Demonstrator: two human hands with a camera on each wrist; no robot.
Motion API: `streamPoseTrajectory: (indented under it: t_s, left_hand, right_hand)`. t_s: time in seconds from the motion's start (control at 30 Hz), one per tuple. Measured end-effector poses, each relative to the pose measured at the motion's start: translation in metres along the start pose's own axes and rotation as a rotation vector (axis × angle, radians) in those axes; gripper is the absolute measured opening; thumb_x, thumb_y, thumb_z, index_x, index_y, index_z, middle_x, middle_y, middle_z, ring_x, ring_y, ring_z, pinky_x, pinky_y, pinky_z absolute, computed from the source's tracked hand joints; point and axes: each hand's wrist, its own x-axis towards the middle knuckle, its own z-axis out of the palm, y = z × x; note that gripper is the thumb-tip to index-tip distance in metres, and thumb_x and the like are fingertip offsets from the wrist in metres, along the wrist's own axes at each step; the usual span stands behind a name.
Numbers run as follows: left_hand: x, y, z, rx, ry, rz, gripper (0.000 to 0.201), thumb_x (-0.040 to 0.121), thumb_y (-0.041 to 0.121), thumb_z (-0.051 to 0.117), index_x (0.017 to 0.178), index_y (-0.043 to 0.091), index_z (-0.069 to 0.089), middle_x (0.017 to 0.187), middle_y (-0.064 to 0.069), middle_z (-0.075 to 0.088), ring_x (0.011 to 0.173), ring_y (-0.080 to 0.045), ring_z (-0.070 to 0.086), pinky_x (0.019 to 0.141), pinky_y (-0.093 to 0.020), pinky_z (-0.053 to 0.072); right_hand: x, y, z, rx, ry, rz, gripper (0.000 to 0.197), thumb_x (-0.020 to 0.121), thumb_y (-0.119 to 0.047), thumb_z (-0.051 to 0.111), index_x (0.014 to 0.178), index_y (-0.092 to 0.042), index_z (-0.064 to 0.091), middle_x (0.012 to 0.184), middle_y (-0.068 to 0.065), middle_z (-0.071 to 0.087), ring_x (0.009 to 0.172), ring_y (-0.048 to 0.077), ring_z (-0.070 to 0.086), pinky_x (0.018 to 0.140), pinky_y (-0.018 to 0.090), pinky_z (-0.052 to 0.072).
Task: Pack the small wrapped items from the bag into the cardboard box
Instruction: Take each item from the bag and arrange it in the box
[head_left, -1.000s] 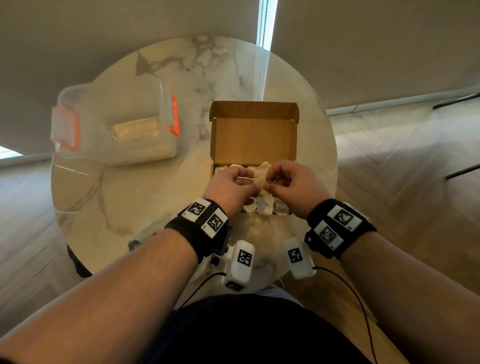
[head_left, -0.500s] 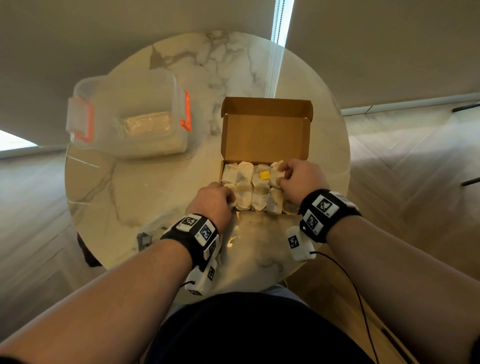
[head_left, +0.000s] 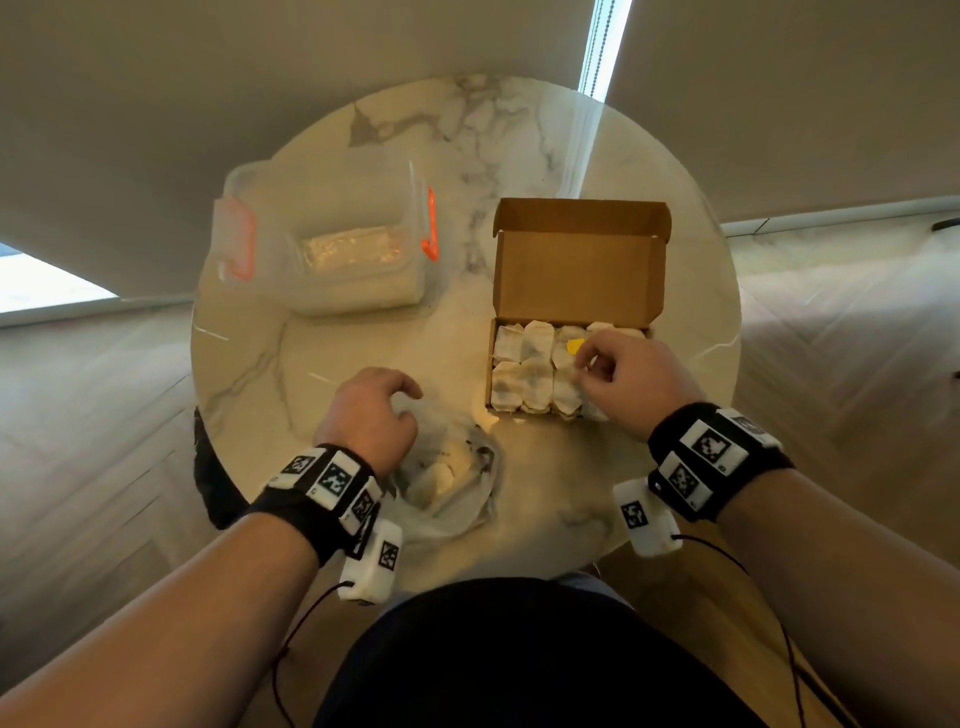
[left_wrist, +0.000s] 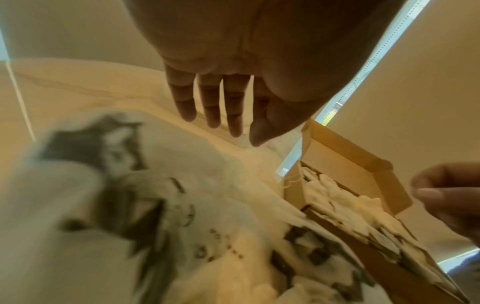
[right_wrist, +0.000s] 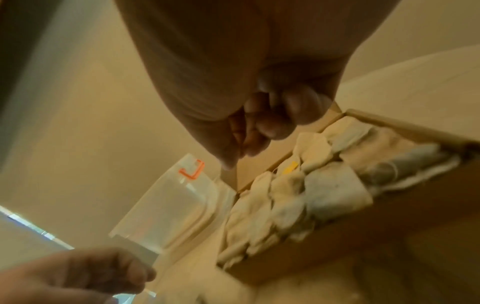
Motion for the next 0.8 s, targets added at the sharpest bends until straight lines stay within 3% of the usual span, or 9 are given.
streamPoseTrajectory:
  t_s: [0.1,0.23,0.3,0.37,0.47,0.53,0.6,0.7,0.8]
  left_hand:
    - [-0.006,-0.036,-0.003,-0.004,-0.092,-0.109,0.038,0.084,0.020,0.072,0.121,0.030,0.066,0.137,-0.001,0.060,0.119,-0.023,0.060,0.099,-0.037,0.053]
    - [-0.012,-0.074,0.011,-0.155,-0.136,-0.138,0.057,0.086,0.021,0.076,0.136,0.030,0.052,0.129,0.004,0.062,0.095,-0.021,0.066,0.072,-0.030,0.054]
    - [-0.018,-0.085,0.019,-0.232,-0.167,-0.111,0.066,0.085,0.021,0.076,0.143,0.032,0.046,0.124,0.003,0.062,0.082,-0.023,0.068,0.069,-0.036,0.058]
    - [-0.026,-0.094,0.023,-0.283,-0.269,-0.101,0.070,0.086,0.028,0.077,0.146,0.035,0.042,0.115,0.003,0.065,0.077,-0.023,0.073,0.068,-0.041,0.064]
    - [-0.035,-0.097,0.022,-0.194,-0.394,-0.108,0.040,0.093,0.055,0.067,0.119,0.027,0.055,0.092,0.000,0.075,0.069,-0.019,0.076,0.066,-0.039,0.065]
    - [-0.032,-0.103,0.017,-0.009,-0.372,-0.077,0.044,0.096,0.064,0.055,0.098,0.021,0.061,0.089,-0.003,0.076,0.075,-0.022,0.073,0.071,-0.039,0.062]
    - [-0.025,-0.108,0.014,0.065,-0.275,-0.022,0.040,0.098,0.060,0.054,0.091,0.021,0.059,0.092,-0.004,0.071,0.080,-0.022,0.065,0.069,-0.034,0.051]
    - [-0.019,-0.101,0.011,-0.089,-0.201,0.092,0.030,0.096,0.049,0.062,0.110,0.023,0.060,0.114,0.000,0.065,0.096,-0.020,0.064,0.081,-0.036,0.053]
    - [-0.017,-0.080,0.016,-0.162,-0.274,0.271,0.036,0.101,0.036,0.058,0.137,0.027,0.057,0.138,0.002,0.062,0.121,-0.020,0.061,0.103,-0.036,0.050]
  right_hand:
    - [-0.032,-0.025,0.022,0.009,-0.107,0.004,0.022,0.094,-0.048,0.068,0.088,-0.028,0.059,0.081,-0.009,0.063,0.075,0.012,0.059,0.064,0.026,0.047]
    - [-0.060,-0.056,0.078,-0.086,-0.379,0.184,0.050,0.082,-0.069,0.072,0.096,-0.026,0.053,0.091,-0.002,0.067,0.080,0.018,0.066,0.070,0.039,0.059]
    - [-0.064,-0.068,0.102,-0.133,-0.424,0.234,0.049,0.081,-0.058,0.078,0.104,-0.024,0.052,0.097,0.001,0.066,0.084,0.021,0.066,0.076,0.042,0.060]
    - [-0.062,-0.081,0.117,-0.187,-0.353,0.218,0.028,0.089,-0.033,0.071,0.106,-0.023,0.050,0.096,0.002,0.063,0.085,0.022,0.060,0.074,0.038,0.054]
    - [-0.055,-0.093,0.125,-0.190,-0.243,0.156,0.022,0.092,-0.014,0.060,0.103,-0.030,0.049,0.093,-0.001,0.062,0.088,0.026,0.060,0.070,0.035,0.047]
    - [-0.052,-0.099,0.127,-0.180,-0.206,0.087,0.024,0.094,-0.015,0.059,0.112,-0.030,0.055,0.109,0.002,0.067,0.098,0.026,0.061,0.079,0.035,0.049]
    - [-0.056,-0.103,0.124,-0.181,-0.110,-0.004,0.030,0.094,-0.017,0.062,0.121,-0.029,0.061,0.123,-0.001,0.064,0.113,0.022,0.057,0.091,0.033,0.046]
    - [-0.078,-0.116,0.114,-0.193,0.056,-0.081,0.020,0.094,-0.027,0.066,0.114,-0.029,0.069,0.114,-0.005,0.064,0.105,0.017,0.057,0.087,0.028,0.042]
    - [-0.110,-0.125,0.120,-0.289,-0.114,0.071,0.018,0.099,-0.037,0.058,0.111,-0.036,0.071,0.102,-0.006,0.070,0.092,0.015,0.062,0.082,0.032,0.052]
